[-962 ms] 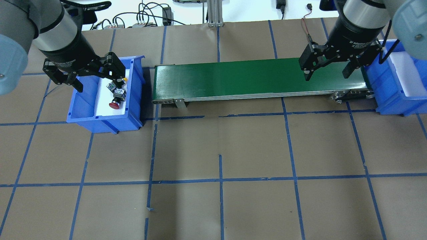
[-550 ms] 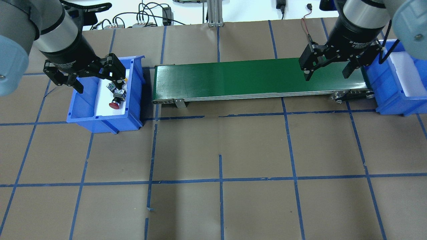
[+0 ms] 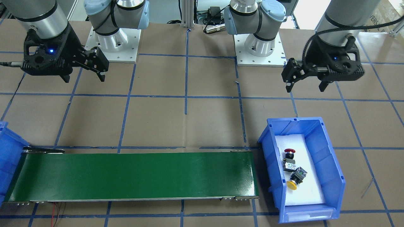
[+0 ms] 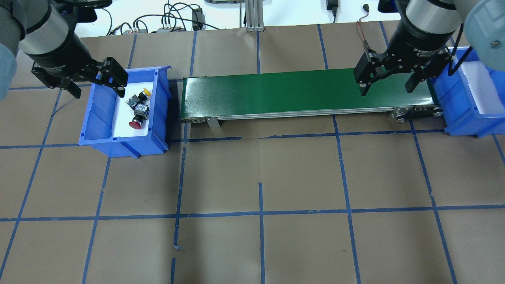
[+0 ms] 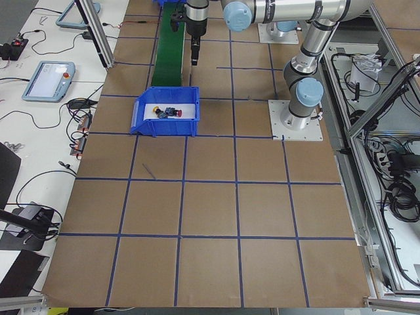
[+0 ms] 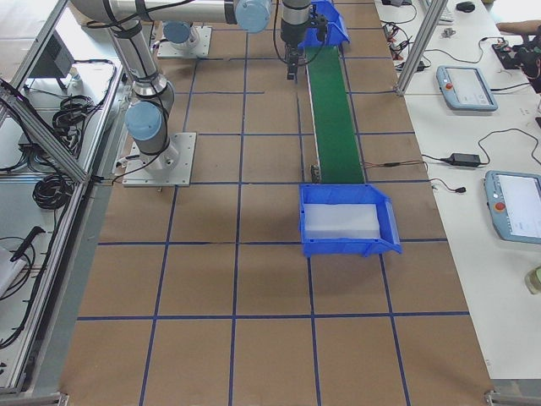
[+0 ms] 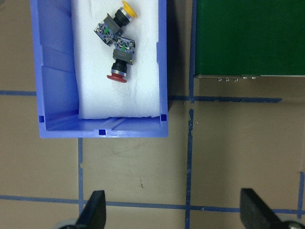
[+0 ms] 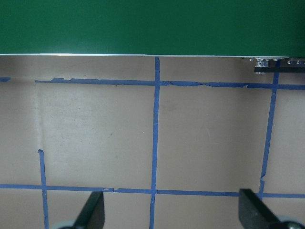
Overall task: Transport two buttons from left to right
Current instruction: 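Lower the left gripper into the bin over the red-capped button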
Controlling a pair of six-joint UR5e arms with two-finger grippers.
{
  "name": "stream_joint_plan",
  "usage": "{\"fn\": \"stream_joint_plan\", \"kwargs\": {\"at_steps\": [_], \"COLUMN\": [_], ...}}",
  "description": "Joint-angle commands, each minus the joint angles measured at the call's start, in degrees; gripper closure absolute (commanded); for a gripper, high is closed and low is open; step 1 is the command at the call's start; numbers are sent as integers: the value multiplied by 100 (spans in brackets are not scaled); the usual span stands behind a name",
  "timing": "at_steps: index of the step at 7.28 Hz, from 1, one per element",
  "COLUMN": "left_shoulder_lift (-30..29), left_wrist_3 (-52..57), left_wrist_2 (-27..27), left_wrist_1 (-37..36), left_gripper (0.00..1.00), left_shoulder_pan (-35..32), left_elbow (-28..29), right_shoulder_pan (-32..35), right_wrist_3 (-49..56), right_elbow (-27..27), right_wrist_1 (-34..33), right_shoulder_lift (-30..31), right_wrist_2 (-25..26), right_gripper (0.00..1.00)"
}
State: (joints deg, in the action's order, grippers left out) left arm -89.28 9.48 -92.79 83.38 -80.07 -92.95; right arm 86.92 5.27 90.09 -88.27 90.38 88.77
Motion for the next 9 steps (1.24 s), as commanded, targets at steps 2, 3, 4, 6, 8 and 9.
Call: {"fn": "stream_joint_plan", "kwargs": {"at_steps": [2, 3, 4, 6, 8, 9], "left_shoulder_lift": [-947, -1316, -1581, -1872, -1970, -2058], "left_wrist_3": [116, 71, 36, 36, 27, 53], "left_wrist_2": [270, 270, 340, 463, 472, 472], "left_wrist_1": [-924, -1172, -1418, -1430, -1430, -1438], "left_gripper": [0, 0, 7, 21, 23, 23], "left_shoulder_pan": [440, 440, 431, 431, 422, 431], "left_elbow": [154, 172, 172, 163, 154, 154], "right_shoulder_pan": [0, 0, 0, 0, 0, 0], "right_wrist_3": [0, 0, 0, 0, 9, 9], "right_elbow": [0, 0, 0, 0, 0, 0], "right_wrist_1": [-6, -6, 2, -6, -6, -6], "right_shoulder_lift": [-3, -3, -3, -3, -3, -3], "right_wrist_2": [0, 0, 0, 0, 0, 0], "right_gripper": [0, 0, 0, 0, 0, 0]}}
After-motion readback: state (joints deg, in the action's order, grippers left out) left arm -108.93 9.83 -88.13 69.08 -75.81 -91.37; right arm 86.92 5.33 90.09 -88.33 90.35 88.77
